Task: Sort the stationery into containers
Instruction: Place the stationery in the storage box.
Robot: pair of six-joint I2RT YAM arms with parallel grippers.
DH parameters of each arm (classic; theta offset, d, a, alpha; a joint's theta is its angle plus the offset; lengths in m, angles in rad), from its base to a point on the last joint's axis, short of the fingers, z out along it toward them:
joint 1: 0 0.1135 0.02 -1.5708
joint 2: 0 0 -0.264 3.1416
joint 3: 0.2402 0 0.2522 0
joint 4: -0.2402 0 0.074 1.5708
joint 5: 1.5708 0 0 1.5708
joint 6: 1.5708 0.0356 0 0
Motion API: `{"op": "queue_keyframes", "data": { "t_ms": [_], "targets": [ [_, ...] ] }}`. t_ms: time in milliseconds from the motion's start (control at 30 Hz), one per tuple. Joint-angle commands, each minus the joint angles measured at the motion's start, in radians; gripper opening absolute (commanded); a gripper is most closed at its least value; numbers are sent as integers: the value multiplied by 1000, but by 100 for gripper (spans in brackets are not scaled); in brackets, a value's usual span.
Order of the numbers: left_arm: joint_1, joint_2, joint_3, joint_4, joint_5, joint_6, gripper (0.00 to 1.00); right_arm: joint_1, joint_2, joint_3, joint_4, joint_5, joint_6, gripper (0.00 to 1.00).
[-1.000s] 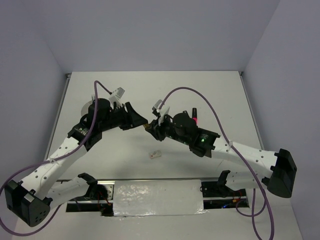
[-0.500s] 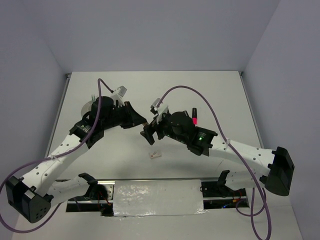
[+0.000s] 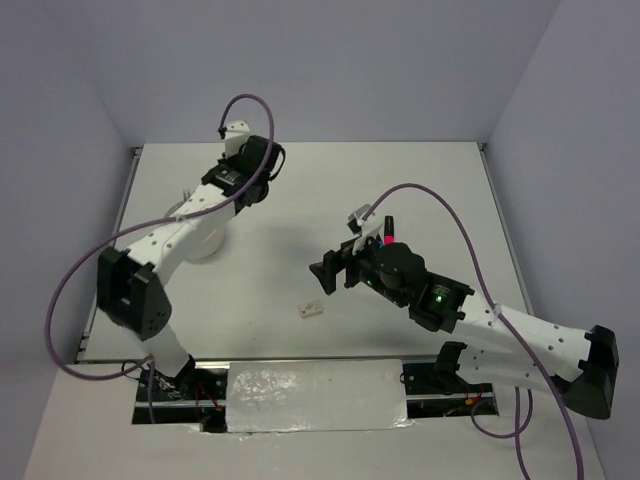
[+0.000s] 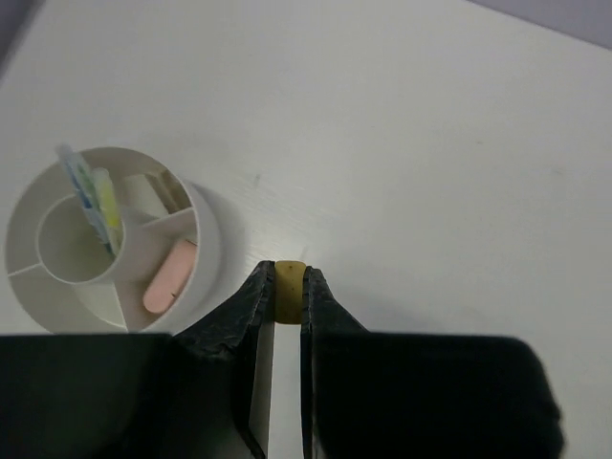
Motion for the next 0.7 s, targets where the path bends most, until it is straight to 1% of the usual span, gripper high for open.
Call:
{"op": "queue_keyframes", "data": {
  "t_ms": [0, 33, 67, 133, 167, 267, 400, 667],
  "targets": [
    [20, 144, 147, -150, -289, -3, 0, 6, -68, -32, -37, 20, 48, 100],
    [34, 201, 170, -191, -330, -32, 0, 6, -82, -39, -40, 13, 51, 100],
    [38, 221, 195, -190, -344, -39, 0, 8, -94, -46, -46, 4, 52, 100],
    [61, 253, 198, -162, -359, -22, 0, 8, -128, -62, -56, 3, 55, 100],
    [81, 270, 199, -174, -366, -31, 0, 8, -145, -69, -68, 1, 57, 100],
    [112, 278, 189, -179, -367, -46, 0, 8, -168, -86, -77, 6, 49, 100],
    [164, 264, 121, -103, -317, -7, 0, 8, -183, -97, -73, -13, 42, 100],
    [209, 301, 118, -103, -312, -10, 1, 8, -152, -89, -69, -23, 23, 100]
  ]
}}
